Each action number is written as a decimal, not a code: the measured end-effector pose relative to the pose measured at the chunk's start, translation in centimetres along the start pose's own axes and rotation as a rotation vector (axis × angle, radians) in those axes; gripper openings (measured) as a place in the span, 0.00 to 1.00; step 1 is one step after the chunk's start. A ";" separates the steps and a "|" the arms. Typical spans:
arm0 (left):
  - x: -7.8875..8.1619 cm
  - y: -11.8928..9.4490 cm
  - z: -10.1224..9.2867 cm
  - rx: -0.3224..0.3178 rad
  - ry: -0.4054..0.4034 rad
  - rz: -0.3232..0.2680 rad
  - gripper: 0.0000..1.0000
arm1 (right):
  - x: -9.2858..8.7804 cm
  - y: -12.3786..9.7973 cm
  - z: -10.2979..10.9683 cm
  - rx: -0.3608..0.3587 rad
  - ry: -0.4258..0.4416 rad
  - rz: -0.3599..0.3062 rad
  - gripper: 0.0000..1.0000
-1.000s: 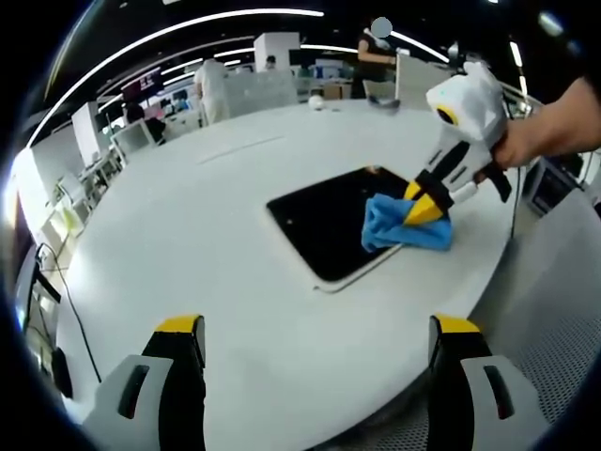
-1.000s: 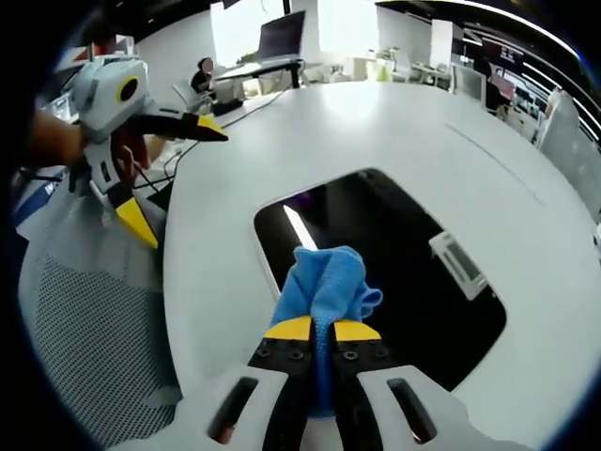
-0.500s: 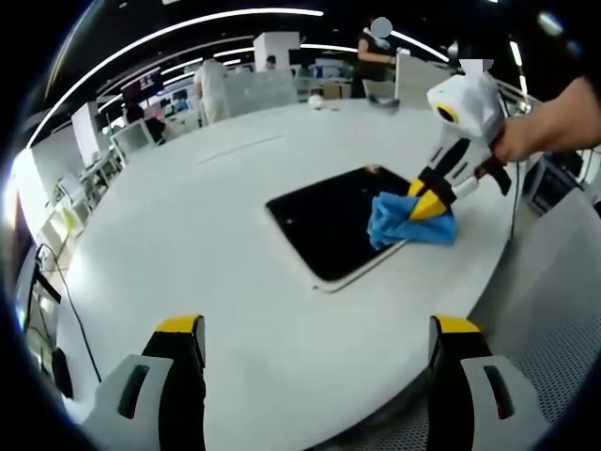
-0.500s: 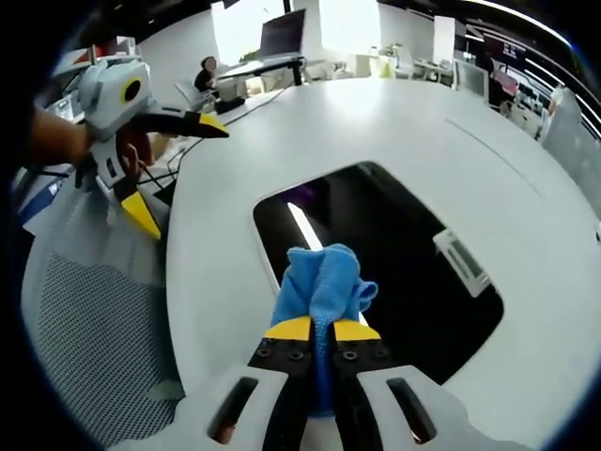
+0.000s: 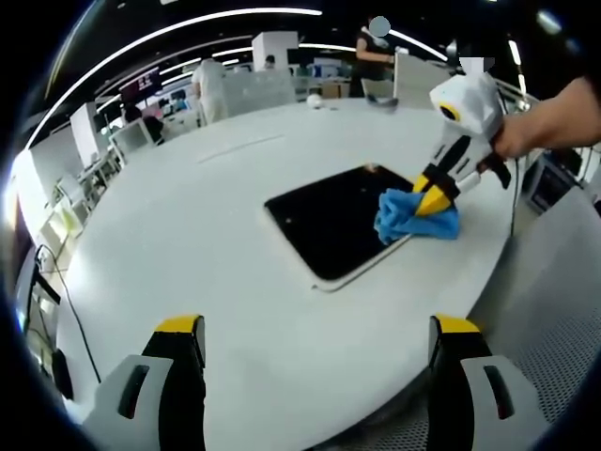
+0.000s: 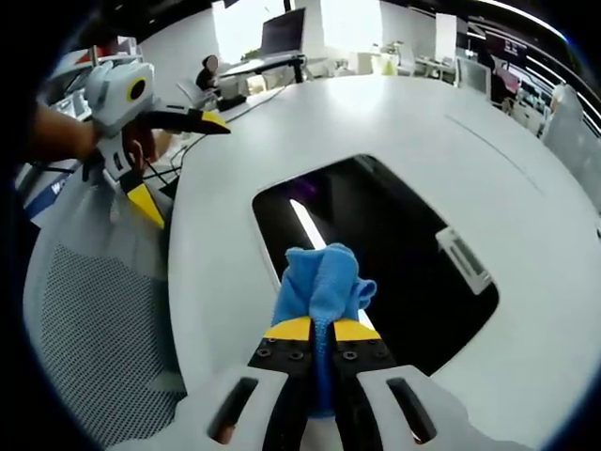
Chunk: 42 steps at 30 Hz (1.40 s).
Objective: Wipe the mirror surface with the cleaning cloth until all visible marks leave the cleaned area.
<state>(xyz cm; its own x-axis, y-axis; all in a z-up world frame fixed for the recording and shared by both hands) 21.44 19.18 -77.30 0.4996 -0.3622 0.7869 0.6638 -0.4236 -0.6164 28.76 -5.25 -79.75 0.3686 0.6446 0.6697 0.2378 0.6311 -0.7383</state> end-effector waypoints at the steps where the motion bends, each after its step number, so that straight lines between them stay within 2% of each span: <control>1: 0.0 0.0 0.0 0.000 0.000 -0.001 1.00 | 0.0 0.0 0.0 0.001 0.001 0.000 0.00; 21: -0.1 0.0 0.0 -0.004 -0.006 -0.005 1.00 | 0.1 0.1 -0.6 0.017 0.002 0.007 0.00; 23: -0.1 0.0 0.0 -0.004 -0.006 -0.006 1.00 | 0.2 0.1 -0.8 0.001 -0.020 0.006 0.00; 25: -0.1 0.0 0.0 -0.004 -0.007 -0.006 1.00 | 0.2 0.1 -0.9 0.017 0.003 0.009 0.00; 42: -0.1 0.0 0.2 -0.002 -0.016 -0.011 1.00 | 0.8 0.4 -2.2 0.031 -0.052 0.021 0.00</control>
<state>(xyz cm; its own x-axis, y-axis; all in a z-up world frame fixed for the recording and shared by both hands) 21.48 19.40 -77.36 0.5006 -0.3444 0.7942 0.6683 -0.4294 -0.6074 31.10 -5.42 -79.70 0.3261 0.6787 0.6580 0.2020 0.6300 -0.7499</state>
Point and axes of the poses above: the point that each gripper's makers call its tool centre point, and the gripper's own axes: y roughly forward along the fingers, z roughly to its left, x roughly out of its top, the point moved 7 cm from there along -y, roughly backward along the fingers, and after that the axes turned 6 degrees about -z, right-handed, at the moved point
